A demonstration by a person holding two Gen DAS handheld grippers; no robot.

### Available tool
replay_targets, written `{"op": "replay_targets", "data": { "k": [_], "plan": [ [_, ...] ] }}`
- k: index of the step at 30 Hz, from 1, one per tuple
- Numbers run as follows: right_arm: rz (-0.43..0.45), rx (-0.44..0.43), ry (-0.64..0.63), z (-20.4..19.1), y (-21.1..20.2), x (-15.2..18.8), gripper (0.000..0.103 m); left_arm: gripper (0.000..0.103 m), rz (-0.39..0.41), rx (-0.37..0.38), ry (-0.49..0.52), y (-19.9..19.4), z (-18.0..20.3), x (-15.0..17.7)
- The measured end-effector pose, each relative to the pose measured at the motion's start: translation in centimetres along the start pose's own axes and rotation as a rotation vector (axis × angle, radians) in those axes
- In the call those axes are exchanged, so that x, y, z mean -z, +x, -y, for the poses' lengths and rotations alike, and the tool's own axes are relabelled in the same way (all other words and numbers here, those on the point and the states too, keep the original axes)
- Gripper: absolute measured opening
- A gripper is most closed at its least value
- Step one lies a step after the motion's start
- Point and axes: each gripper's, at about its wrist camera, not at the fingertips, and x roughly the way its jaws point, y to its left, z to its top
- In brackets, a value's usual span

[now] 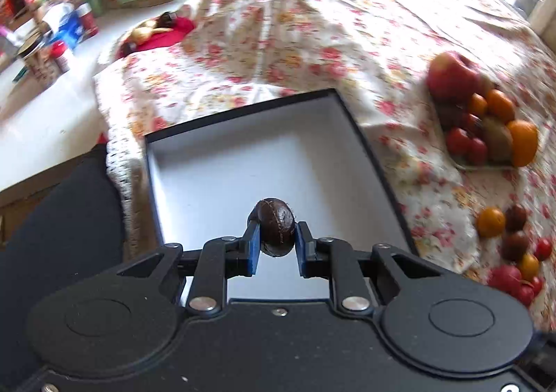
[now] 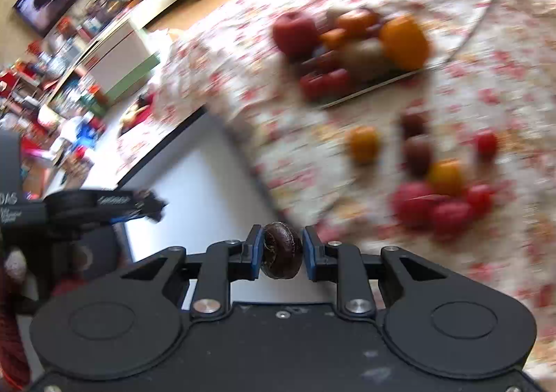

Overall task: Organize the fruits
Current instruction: 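Carry both dark fruits into the white box and open both tools to release them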

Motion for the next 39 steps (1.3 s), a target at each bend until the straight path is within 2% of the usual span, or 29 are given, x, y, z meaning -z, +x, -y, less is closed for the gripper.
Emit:
{"op": "replay_targets", "data": {
  "k": [3,7,11,15,22,31,39],
  "plan": [
    [-0.028,0.005,-0.01,-2.3,2.1,0.8,0.025,0.028,-0.014,-0.029,-0.036,0.8,-0.8,0.4],
    [-0.062,0.053,-0.016,-3.8,4.4,2.0,0.026,0.028,-0.071,0.019,-0.094,1.7,-2.1,1.0],
    [-0.093,0.09,-0.023,-3.9,6.1,2.6,0.026,0.028,-0.056,-0.009,-0.094,1.5,-2.2,1.0],
    [-0.081,0.121,-0.041,-4.4,6.9,2.8,0.026,0.028,-0.027,-0.008,-0.083,0.8,-2.1,0.9],
    [-0.089,0.14,-0.05,-4.4,8.2,2.5,0.026,0.029,-0.062,0.017,-0.09,1.4,-2.0,1.0],
    [-0.062,0.158,-0.043,-4.2,7.6,2.3,0.03,0.029,-0.054,0.023,-0.068,1.2,-1.7,1.1],
    [0.019,0.146,-0.073,-4.4,4.5,2.3,0.03,0.029,-0.058,0.02,-0.039,1.3,-1.1,1.2]
  ]
}}
